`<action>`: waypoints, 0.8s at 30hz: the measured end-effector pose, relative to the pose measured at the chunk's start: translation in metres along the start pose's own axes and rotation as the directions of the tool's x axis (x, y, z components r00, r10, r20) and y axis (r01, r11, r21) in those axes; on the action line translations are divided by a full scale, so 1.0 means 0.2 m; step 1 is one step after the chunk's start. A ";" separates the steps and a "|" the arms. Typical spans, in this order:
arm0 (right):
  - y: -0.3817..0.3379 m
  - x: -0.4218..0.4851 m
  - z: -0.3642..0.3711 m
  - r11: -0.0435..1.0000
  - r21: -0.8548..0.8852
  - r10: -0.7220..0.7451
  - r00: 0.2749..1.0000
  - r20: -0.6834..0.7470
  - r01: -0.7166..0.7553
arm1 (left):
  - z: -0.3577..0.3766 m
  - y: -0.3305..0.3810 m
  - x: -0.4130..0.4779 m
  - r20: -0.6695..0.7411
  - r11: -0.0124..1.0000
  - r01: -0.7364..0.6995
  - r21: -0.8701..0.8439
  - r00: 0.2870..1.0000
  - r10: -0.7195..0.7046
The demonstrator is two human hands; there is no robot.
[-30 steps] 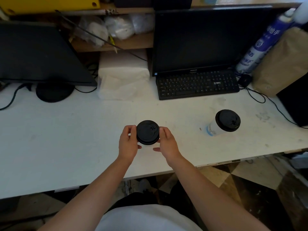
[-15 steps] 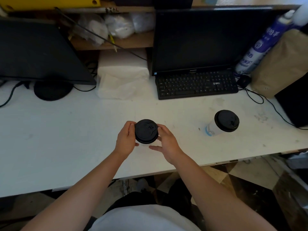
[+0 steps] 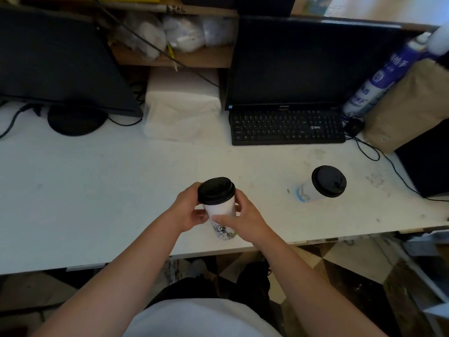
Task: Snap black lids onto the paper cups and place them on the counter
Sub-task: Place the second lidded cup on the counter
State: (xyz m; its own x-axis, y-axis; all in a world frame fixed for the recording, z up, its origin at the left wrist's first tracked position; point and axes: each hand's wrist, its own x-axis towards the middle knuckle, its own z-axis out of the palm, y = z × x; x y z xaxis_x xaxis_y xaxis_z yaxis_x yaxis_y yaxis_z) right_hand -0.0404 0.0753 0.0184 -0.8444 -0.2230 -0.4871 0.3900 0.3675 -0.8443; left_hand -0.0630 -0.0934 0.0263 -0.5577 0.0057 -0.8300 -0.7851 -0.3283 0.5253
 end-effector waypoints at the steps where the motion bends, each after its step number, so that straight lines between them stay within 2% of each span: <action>1: 0.00 0.00 0.00 1.000 0.014 0.003 1.000 -0.002 -0.003 | 0.00 0.00 0.01 0.020 1.000 0.018 -0.015 1.000 -0.018; 3: -0.01 0.00 -0.01 0.999 0.040 0.004 1.000 -0.014 -0.004 | -0.01 -0.01 0.03 0.032 1.000 0.002 -0.002 0.999 -0.002; 5: -0.02 0.00 -0.02 0.999 0.035 0.011 0.999 -0.041 -0.010 | -0.04 -0.02 0.07 -0.002 0.994 -0.071 0.079 0.997 0.071; 6: -0.02 0.01 -0.03 0.999 0.025 0.021 0.998 -0.051 -0.020 | -0.07 -0.04 0.10 -0.043 0.974 -0.130 0.188 0.989 0.141; 7: -0.03 0.01 -0.04 0.999 0.019 0.032 0.998 -0.055 -0.031 | -0.11 -0.07 0.14 -0.088 0.905 -0.192 0.380 0.966 0.243; 8: -0.04 0.02 -0.06 0.999 0.018 0.040 0.998 -0.056 -0.039 | -0.17 -0.11 0.18 -0.109 0.757 -0.222 0.614 0.927 0.359; 9: -0.05 0.02 -0.07 0.999 0.016 0.045 0.997 -0.056 -0.044 | -0.23 -0.15 0.21 -0.094 0.553 -0.195 0.810 0.888 0.451; 10: -0.06 0.03 -0.09 0.999 0.011 0.047 0.997 -0.058 -0.047 | -0.29 -0.19 0.23 -0.064 0.360 -0.138 0.923 0.865 0.497; 11: -0.07 0.04 -0.10 0.999 0.005 0.048 0.997 -0.061 -0.048 | -0.35 -0.23 0.26 -0.045 0.227 -0.079 0.971 0.866 0.497; 12: -0.08 0.05 -0.12 0.999 0.003 0.050 0.997 -0.064 -0.049 | -0.40 -0.27 0.28 -0.032 0.131 -0.036 0.991 0.876 0.482; 14: -0.09 0.07 -0.14 0.998 0.002 0.058 0.996 -0.070 -0.058 | -0.49 -0.34 0.31 -0.005 0.015 -0.002 1.000 0.886 0.463; 17: -0.13 0.09 -0.17 0.997 -0.007 0.081 0.994 -0.070 -0.081 | -0.55 -0.41 0.34 0.028 -0.018 -0.021 1.000 0.857 0.514; 20: -0.15 0.10 -0.19 0.995 -0.018 0.095 0.992 -0.077 -0.097 | -0.55 -0.46 0.35 0.011 -0.050 0.021 0.999 0.821 0.571; 24: -0.17 0.10 -0.22 0.989 -0.093 0.109 0.991 -0.081 -0.117 | -0.55 -0.49 0.39 0.000 -0.021 0.018 1.000 0.765 0.644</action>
State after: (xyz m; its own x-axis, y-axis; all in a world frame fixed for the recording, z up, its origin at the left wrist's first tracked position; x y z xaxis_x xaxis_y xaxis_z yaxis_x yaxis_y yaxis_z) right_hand -0.0872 0.0971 0.0468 -0.8237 -0.1076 -0.5566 0.4497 0.4738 -0.7571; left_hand -0.0008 -0.1652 -0.1106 -0.9322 -0.2070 -0.2970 -0.2627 0.9513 0.1616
